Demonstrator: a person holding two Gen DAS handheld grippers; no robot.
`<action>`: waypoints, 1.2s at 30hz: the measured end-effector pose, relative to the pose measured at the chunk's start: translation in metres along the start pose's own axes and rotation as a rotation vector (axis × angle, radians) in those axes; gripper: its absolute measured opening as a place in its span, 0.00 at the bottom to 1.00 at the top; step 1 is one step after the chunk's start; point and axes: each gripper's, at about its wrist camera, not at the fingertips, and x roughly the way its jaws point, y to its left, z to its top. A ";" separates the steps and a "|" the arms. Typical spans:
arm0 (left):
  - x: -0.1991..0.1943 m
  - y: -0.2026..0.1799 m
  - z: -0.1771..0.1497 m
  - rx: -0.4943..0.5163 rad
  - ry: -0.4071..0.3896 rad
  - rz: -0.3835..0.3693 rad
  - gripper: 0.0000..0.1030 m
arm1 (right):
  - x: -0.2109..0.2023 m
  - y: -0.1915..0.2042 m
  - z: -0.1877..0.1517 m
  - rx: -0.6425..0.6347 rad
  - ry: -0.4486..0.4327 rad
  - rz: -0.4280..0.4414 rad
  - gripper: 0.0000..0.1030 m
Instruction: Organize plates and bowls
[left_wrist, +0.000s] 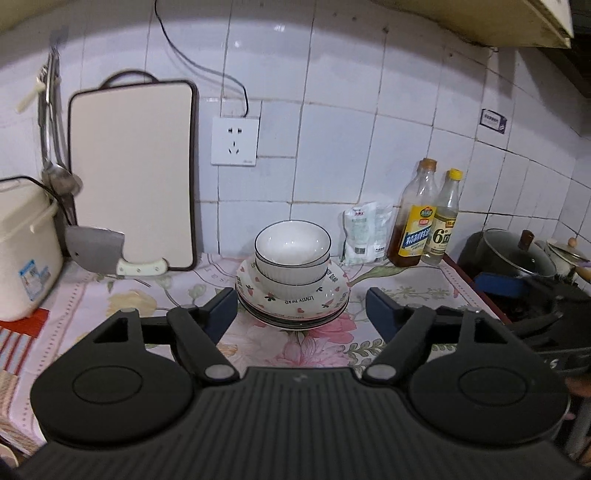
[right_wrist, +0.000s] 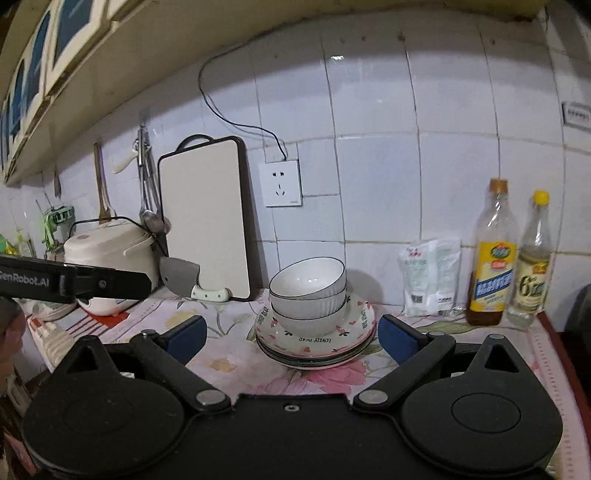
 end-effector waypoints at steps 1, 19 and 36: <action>-0.006 -0.003 -0.002 0.009 -0.005 0.001 0.79 | -0.008 0.004 0.002 -0.013 0.005 -0.016 0.98; -0.056 -0.020 -0.069 0.020 -0.090 0.265 1.00 | -0.066 0.032 -0.047 -0.008 0.020 -0.284 1.00; -0.040 -0.014 -0.110 0.012 -0.075 0.369 1.00 | -0.068 0.043 -0.074 0.028 -0.001 -0.332 1.00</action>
